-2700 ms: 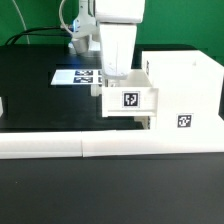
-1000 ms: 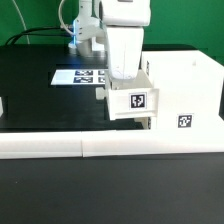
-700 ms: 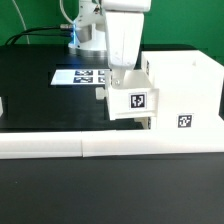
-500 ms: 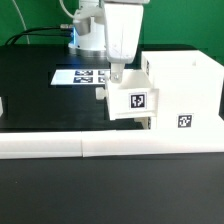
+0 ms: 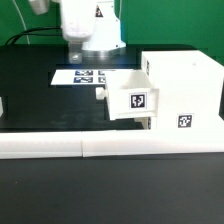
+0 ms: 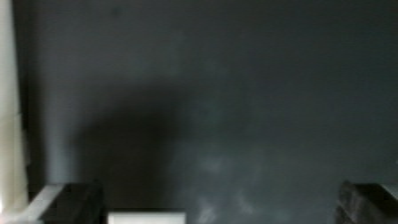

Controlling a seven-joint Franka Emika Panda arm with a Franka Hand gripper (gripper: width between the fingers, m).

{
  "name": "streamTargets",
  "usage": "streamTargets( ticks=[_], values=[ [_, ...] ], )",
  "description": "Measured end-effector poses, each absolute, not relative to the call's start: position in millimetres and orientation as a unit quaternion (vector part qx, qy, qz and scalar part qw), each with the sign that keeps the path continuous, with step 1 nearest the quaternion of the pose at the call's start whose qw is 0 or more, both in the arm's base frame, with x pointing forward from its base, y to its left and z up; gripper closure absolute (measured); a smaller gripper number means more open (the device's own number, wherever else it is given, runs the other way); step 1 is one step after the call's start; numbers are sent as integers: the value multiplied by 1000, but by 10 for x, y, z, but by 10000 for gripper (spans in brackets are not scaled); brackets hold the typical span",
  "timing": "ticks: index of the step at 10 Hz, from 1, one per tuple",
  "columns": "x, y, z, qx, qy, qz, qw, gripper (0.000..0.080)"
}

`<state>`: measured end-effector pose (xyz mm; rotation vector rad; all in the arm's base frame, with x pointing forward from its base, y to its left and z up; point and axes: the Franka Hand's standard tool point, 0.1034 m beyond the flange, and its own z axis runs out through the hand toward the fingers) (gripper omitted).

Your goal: Assemble drawer

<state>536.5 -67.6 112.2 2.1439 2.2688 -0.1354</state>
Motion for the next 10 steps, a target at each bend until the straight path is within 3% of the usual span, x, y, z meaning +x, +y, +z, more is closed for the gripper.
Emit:
streamTargets(
  ticks=[2, 4, 7, 9, 10],
  values=[
    [5354, -708, 1101, 681, 731, -41, 3, 150],
    [5368, -794, 868, 676, 736, -11, -43, 150],
    [5382, -814, 700, 687, 721, 13, -91, 150],
    [5399, -787, 613, 699, 705, 20, -118, 150],
    [5419, -709, 607, 710, 694, 15, -116, 150]
  ],
)
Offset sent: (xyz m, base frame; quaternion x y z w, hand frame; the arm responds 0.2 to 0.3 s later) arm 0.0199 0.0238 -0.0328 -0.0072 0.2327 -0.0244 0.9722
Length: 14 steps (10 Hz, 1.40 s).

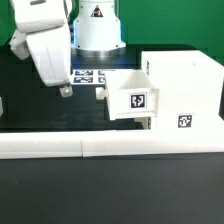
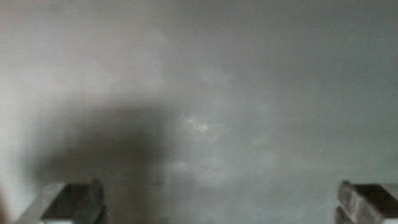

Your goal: Assemble drawer

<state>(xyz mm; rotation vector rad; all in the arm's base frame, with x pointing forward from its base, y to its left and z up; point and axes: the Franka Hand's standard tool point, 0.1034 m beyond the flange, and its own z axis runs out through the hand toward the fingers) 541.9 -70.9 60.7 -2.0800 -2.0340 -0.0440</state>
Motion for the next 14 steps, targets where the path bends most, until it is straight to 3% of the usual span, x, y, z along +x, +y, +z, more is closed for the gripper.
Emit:
streamTargets(
  ticks=[6, 14],
  values=[
    [5552, -339, 661, -734, -668, -18, 119, 150],
    [5556, -156, 602, -758, -640, -7, 123, 150]
  ],
)
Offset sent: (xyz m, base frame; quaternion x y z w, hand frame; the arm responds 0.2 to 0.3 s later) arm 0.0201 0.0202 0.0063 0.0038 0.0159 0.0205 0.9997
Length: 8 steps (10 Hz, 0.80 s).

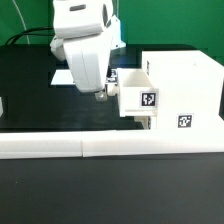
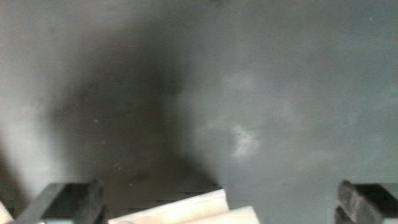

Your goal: Assemble drawer

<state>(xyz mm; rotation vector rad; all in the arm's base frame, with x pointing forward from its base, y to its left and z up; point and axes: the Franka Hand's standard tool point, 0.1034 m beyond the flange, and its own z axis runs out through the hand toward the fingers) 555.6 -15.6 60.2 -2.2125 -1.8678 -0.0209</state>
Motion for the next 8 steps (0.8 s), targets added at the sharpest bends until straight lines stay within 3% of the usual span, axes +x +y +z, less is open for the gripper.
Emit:
streamTargets(
  ticks=[8],
  values=[
    [5556, -231, 602, -734, -668, -12, 122, 150]
  ],
)
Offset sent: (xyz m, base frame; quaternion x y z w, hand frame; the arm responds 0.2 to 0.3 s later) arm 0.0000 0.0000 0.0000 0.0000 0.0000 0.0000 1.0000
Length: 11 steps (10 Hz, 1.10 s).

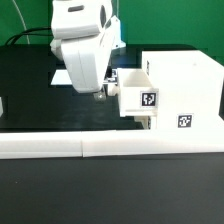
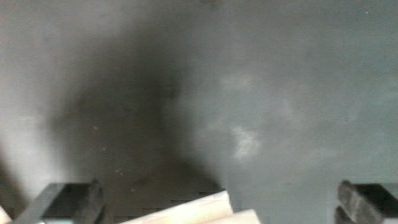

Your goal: Assemble drawer

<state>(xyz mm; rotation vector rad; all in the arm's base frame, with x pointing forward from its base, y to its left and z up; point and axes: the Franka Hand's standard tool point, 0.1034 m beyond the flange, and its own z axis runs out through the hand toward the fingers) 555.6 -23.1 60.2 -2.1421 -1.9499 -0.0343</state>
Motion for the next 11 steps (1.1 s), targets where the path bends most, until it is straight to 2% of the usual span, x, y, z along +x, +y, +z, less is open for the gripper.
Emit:
streamTargets(
  ticks=[2, 7, 9, 11],
  values=[
    [5629, -166, 648, -727, -677, -8, 112, 150],
    [5668, 289, 634, -750, -652, -4, 114, 150],
    [5690, 309, 631, -765, -636, -2, 105, 150],
    [5638, 153, 621, -772, -627, 2, 104, 150]
  ],
)
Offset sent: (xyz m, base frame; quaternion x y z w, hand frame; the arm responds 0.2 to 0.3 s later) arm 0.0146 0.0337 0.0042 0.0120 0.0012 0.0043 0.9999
